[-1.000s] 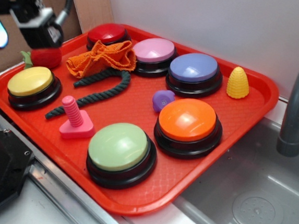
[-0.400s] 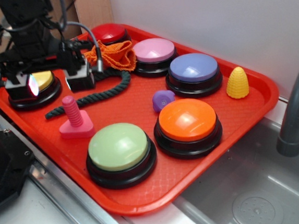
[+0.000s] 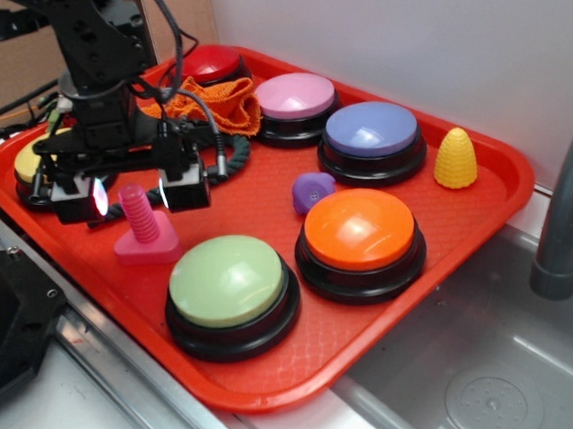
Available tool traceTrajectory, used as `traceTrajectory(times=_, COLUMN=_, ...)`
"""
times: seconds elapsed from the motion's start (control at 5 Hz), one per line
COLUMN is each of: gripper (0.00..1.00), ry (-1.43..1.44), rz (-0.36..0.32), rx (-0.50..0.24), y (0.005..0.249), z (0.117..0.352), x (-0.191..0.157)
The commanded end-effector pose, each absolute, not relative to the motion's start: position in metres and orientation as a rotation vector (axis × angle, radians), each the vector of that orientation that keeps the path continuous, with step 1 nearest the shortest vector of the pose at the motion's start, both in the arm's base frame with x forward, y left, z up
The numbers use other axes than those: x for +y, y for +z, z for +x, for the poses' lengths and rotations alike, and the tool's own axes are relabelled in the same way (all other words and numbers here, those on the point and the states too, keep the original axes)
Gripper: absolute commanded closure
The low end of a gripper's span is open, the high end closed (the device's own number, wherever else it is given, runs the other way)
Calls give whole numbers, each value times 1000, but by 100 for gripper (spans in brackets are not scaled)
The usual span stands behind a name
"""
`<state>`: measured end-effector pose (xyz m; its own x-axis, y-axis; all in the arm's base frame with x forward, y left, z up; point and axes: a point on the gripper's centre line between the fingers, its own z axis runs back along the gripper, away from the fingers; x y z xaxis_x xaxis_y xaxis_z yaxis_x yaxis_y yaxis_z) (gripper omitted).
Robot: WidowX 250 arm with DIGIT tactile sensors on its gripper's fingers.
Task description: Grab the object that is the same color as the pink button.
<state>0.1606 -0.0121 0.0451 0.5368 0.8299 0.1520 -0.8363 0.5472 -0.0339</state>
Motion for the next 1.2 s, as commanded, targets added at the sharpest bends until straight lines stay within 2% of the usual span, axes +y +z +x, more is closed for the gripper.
traceTrajectory(times=0.0, gripper=100, ry=1022, rz=47, rx=-196, y=39, z=172, x=-7)
traceTrajectory(times=0.4, gripper=100, ry=1017, rz=-13, rx=-150, y=37, z=170, x=-12)
traceTrajectory(times=0.6, gripper=100, ry=1032, rz=-17, rx=-154, y=37, z=172, x=-10)
traceTrajectory(times=0.8, gripper=100, ry=1043, rz=12, rx=-202, y=45, z=174, x=-5)
traceTrajectory(times=1.0, gripper=100, ry=1009, rz=-64, rx=-184, y=69, z=179, x=7)
